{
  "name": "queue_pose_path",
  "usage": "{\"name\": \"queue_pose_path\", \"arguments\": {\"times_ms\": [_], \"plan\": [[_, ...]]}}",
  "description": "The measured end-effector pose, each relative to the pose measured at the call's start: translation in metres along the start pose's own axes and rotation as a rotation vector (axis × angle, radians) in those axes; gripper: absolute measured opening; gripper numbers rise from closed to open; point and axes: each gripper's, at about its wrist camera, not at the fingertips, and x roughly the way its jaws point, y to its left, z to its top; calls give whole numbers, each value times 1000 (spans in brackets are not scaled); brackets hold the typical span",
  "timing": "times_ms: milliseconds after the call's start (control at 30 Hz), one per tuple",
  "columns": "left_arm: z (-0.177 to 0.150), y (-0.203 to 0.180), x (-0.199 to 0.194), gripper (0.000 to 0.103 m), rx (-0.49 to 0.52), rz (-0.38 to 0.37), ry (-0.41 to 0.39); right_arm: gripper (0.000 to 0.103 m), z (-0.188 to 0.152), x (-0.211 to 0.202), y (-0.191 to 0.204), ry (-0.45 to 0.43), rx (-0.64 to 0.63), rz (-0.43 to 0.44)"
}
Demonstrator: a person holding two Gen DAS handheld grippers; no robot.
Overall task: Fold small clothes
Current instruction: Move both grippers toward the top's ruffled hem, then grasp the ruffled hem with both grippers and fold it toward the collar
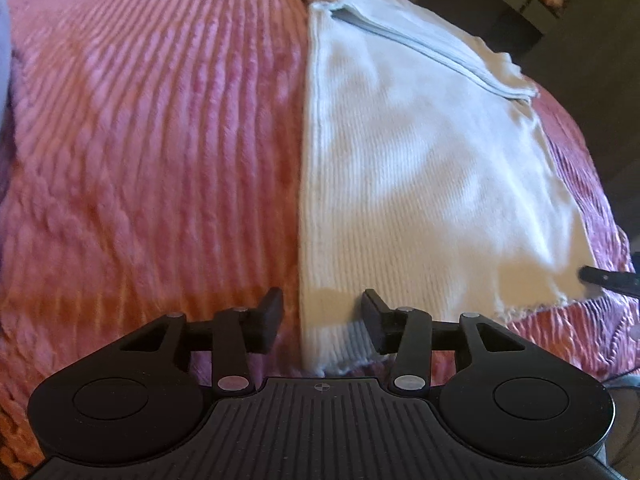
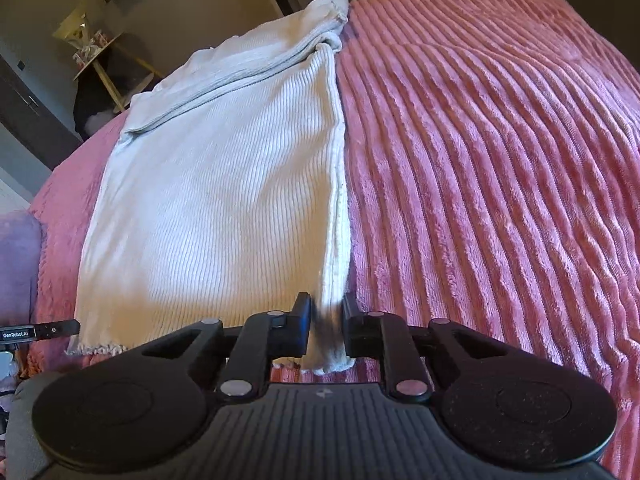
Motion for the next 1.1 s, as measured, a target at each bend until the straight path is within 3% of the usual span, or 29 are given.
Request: {"name": "queue_pose_path", "arguments": {"times_ms": [100, 233, 300, 433, 633, 767, 900, 1100], "plan": [[0, 1, 4, 45, -16, -25, 20, 16, 1, 2, -4, 11, 29, 19], [2, 1, 8, 18, -20, -54, 47, 10, 1, 3, -3, 17, 19, 28], [5, 3, 7, 12, -34, -67, 50, 9, 2, 2, -3, 23, 34, 58], [13, 10, -5, 10, -111, -152, 14, 8, 9, -4, -4, 1, 116, 164], [42, 10, -41, 10, -161, -213, -146, 8, 34, -11, 3, -87, 220, 282], [74, 3, -59, 10, -152, -227, -251, 8, 61, -14, 10, -173, 244, 315], [111, -9, -61, 10, -122, -198, -313, 8, 92, -8, 16, -228, 232, 304], [168, -26, -40, 10, -86, -146, -371, 8, 143, 11, 22, -308, 189, 209]]}}
